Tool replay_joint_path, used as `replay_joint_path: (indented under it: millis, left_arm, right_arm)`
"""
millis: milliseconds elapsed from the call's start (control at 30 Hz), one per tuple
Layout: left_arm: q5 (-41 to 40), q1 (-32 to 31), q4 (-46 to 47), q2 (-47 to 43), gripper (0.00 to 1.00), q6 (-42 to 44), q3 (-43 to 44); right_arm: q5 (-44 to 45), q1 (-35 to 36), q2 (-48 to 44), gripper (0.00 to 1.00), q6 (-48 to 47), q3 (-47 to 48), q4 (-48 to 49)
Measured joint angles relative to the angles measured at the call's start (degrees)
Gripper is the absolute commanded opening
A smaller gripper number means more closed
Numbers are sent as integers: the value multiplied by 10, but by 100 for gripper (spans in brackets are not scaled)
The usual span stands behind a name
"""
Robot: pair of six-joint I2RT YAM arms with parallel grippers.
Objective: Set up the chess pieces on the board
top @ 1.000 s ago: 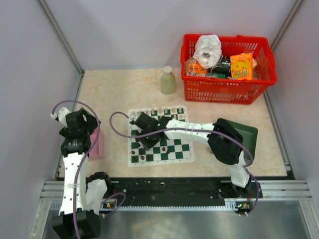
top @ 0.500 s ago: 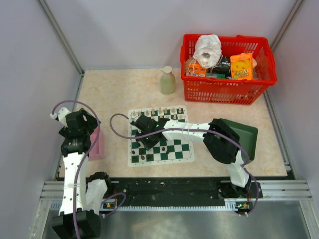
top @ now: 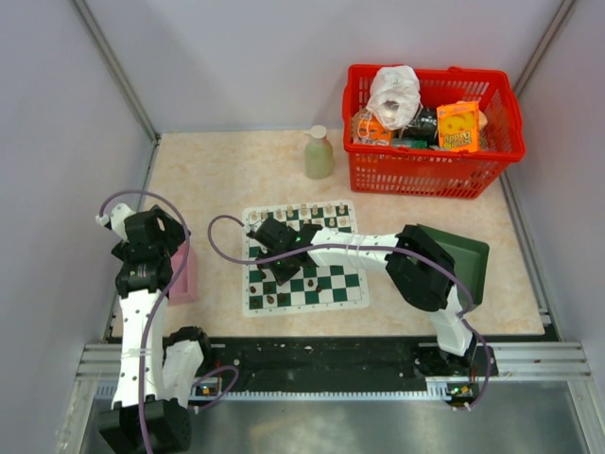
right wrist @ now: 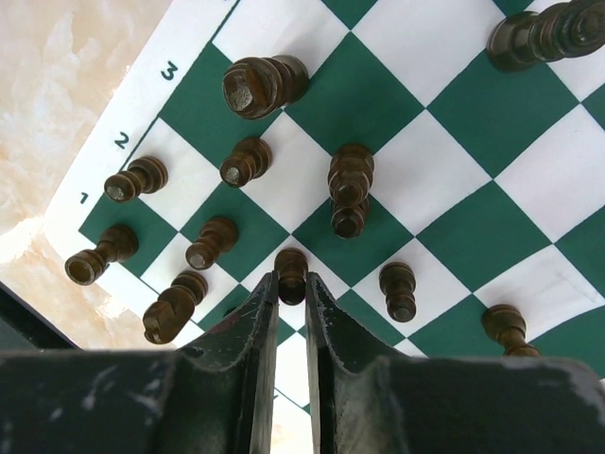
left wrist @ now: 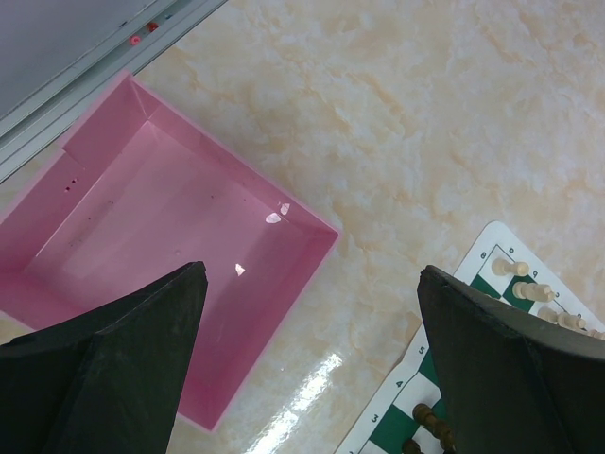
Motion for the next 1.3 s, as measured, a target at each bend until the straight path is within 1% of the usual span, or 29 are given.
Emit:
replay_joint_path:
  millis: [33, 133, 700, 1300]
  left_arm:
    - [0, 0, 0, 0, 99, 0, 0]
    - [0, 0, 0, 0, 99, 0, 0]
    - [0, 0, 0, 0, 99, 0, 0]
    - [5, 0, 0, 0, 99, 0, 0]
  right_arm:
    - [0, 0, 0, 10, 0, 0, 0]
    - [0, 0, 0, 9, 0, 0, 0]
    - [4, 0, -14, 8, -1, -2, -1]
    - [6, 1, -22, 8, -2, -25, -12]
